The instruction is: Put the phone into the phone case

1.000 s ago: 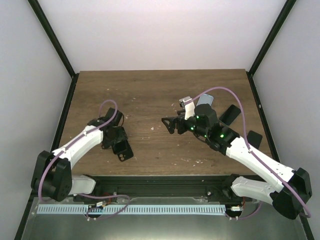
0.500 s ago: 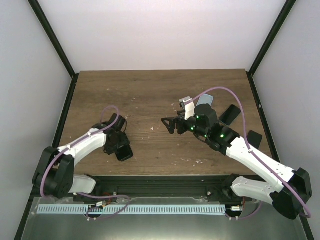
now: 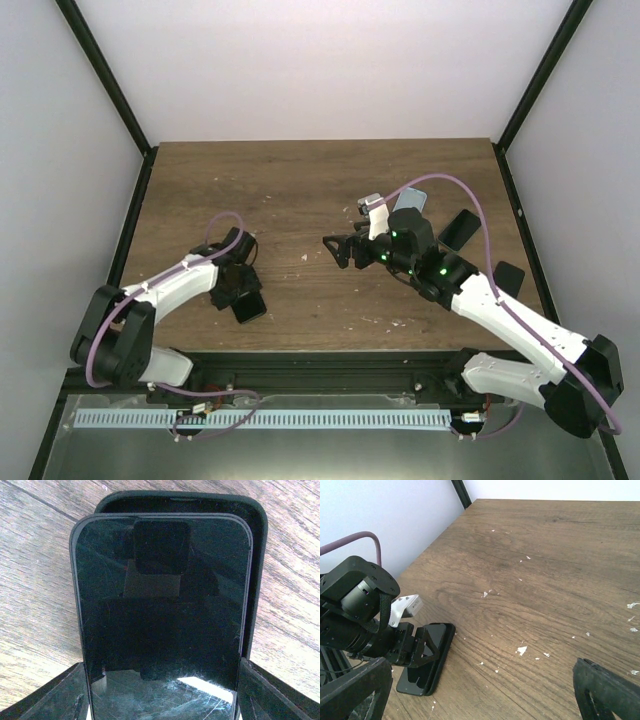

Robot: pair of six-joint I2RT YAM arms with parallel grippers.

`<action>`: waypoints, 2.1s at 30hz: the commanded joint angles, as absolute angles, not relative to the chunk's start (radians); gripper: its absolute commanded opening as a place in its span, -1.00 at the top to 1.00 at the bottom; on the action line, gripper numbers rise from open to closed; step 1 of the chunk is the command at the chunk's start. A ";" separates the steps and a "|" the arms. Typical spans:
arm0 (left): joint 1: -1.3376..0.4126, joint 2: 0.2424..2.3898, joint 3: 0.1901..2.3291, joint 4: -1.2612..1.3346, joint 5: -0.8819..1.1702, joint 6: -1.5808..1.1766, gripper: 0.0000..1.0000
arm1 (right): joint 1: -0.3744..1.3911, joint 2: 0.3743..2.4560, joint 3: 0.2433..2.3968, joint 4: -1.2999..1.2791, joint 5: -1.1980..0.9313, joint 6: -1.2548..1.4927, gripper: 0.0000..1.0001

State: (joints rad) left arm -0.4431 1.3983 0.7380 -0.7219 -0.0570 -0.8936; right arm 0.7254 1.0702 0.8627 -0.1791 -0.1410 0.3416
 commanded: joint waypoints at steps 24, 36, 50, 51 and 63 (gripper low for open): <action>-0.263 1.205 0.680 -0.651 0.013 -0.828 -0.27 | 0.756 1.259 0.826 0.003 -0.375 0.537 -0.53; -0.254 1.233 0.565 -0.509 0.117 -0.800 -0.19 | 0.849 1.580 0.886 0.137 -0.441 0.630 0.07; -0.274 1.317 0.551 -0.308 0.273 -0.731 -0.03 | 0.928 1.731 0.929 0.140 -0.432 0.576 0.23; -0.279 1.326 0.560 -0.301 0.279 -0.727 -0.02 | 0.931 1.732 0.931 0.129 -0.420 0.562 0.19; -0.262 1.323 0.627 -0.423 0.314 -0.717 -0.21 | 1.048 1.840 1.011 0.030 -0.226 0.452 -0.39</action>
